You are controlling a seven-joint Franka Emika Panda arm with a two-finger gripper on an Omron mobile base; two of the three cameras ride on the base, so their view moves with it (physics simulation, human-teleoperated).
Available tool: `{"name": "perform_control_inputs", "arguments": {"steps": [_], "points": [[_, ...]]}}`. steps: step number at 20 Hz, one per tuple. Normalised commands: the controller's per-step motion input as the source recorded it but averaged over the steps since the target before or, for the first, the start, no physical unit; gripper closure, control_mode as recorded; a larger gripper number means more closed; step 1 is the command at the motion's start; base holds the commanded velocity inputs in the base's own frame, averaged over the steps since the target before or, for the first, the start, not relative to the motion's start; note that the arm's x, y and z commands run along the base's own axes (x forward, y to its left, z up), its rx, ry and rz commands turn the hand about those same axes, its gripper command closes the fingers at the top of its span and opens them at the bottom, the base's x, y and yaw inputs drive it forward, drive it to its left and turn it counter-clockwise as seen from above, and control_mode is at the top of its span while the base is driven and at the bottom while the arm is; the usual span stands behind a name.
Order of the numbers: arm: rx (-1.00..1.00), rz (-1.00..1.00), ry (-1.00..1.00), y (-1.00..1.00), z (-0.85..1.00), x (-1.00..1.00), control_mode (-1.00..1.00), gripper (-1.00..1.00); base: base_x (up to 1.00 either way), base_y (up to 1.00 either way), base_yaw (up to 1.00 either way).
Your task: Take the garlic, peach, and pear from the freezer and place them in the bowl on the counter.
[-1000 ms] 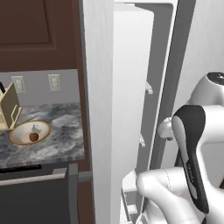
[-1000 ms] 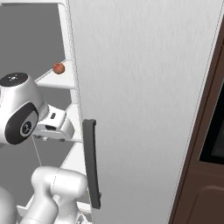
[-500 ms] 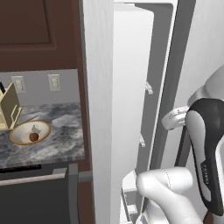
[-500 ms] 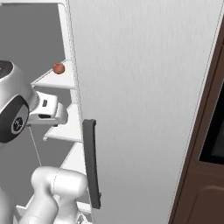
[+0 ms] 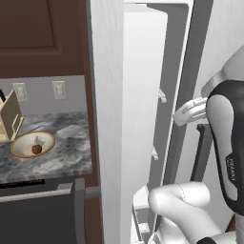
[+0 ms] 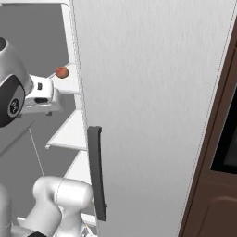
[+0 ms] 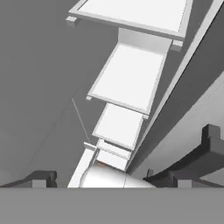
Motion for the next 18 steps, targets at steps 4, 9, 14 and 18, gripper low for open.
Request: {"name": "perform_control_inputs", "arguments": {"steps": [4, 9, 14, 18], "points": [[0.0, 0.14, -0.05, 0.22, 0.02, 0.46, -1.0, -1.0, 0.0, 0.0, 0.0], [0.01, 0.13, -0.04, 0.11, 0.0, 0.79, -1.0, -1.0, 0.0, 0.0, 0.0], [0.0, 0.07, -0.01, 0.17, 0.0, 0.74, -1.0, -1.0, 0.0, 0.0, 0.0], [0.0, 0.03, 0.0, 0.09, 0.0, 0.74, -1.0, -1.0, 0.0, 0.0, 0.0]]}}
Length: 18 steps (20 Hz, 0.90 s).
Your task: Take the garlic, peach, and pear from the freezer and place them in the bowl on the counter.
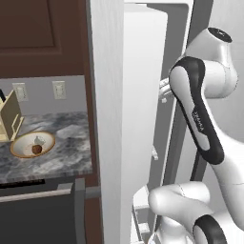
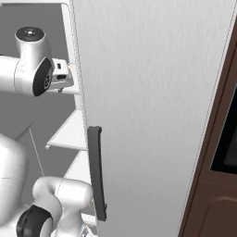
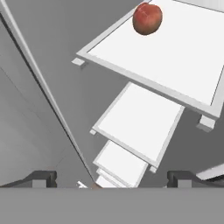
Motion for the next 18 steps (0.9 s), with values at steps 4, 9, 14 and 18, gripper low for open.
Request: {"name": "perform_control_inputs", "arguments": {"steps": [4, 9, 14, 18], "points": [[0.0, 0.03, 0.0, 0.09, 0.0, 0.74, -1.0, -1.0, 0.0, 0.0, 0.0], [0.0, 0.04, 0.0, 0.16, 0.0, 0.62, -1.0, -1.0, 0.0, 0.0, 0.0], [0.0, 0.09, 0.0, 0.27, 0.0, 0.52, -1.0, -1.0, 0.0, 0.0, 0.0], [0.0, 0.1, 0.0, 0.24, 0.0, 0.43, -1.0, -1.0, 0.0, 0.0, 0.0]]}}
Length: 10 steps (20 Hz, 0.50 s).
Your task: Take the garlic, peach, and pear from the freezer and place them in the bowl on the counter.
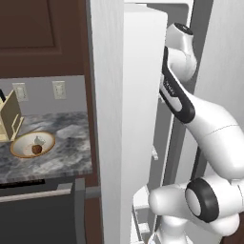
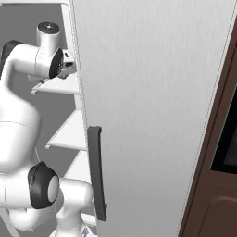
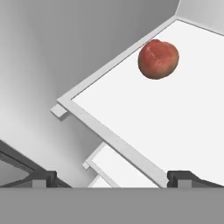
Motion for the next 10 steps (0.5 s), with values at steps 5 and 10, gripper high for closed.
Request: {"name": "perform_control_inputs", "arguments": {"steps": [5, 10], "points": [[0.0, 0.1, 0.0, 0.14, 0.0, 0.38, -1.0, -1.0, 0.0, 0.0, 0.0], [0.0, 0.1, -0.01, 0.0, 0.0, 0.43, -1.0, -1.0, 0.0, 0.0, 0.0]]}}
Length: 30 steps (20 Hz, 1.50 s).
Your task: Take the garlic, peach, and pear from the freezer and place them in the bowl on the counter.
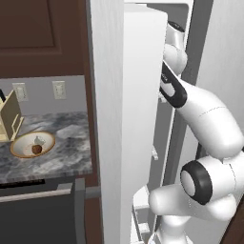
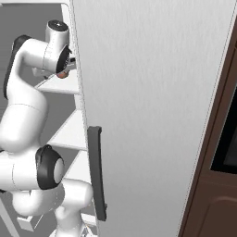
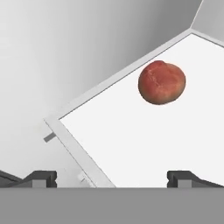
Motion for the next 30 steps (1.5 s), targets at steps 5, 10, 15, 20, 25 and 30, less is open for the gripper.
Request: {"name": "perform_control_inputs", "arguments": {"steps": [5, 10, 15, 20, 25, 30], "points": [[0.0, 0.12, -0.01, 0.15, -0.04, 0.45, -1.0, -1.0, 0.0, 0.0, 0.0], [0.0, 0.05, 0.0, 0.17, -0.08, 0.38, -1.0, -1.0, 0.0, 0.0, 0.0], [0.0, 0.03, 0.0, 0.15, -0.12, 0.37, -1.0, -1.0, 0.0, 0.0, 0.0], [0.0, 0.03, 0.0, 0.04, -0.13, 0.33, -1.0, -1.0, 0.0, 0.0, 0.0], [0.0, 0.02, 0.0, 0.0, -0.09, 0.31, -1.0, -1.0, 0.0, 0.0, 0.0], [0.0, 0.0, 0.0, 0.03, -0.07, 0.34, -1.0, -1.0, 0.0, 0.0, 0.0]]}}
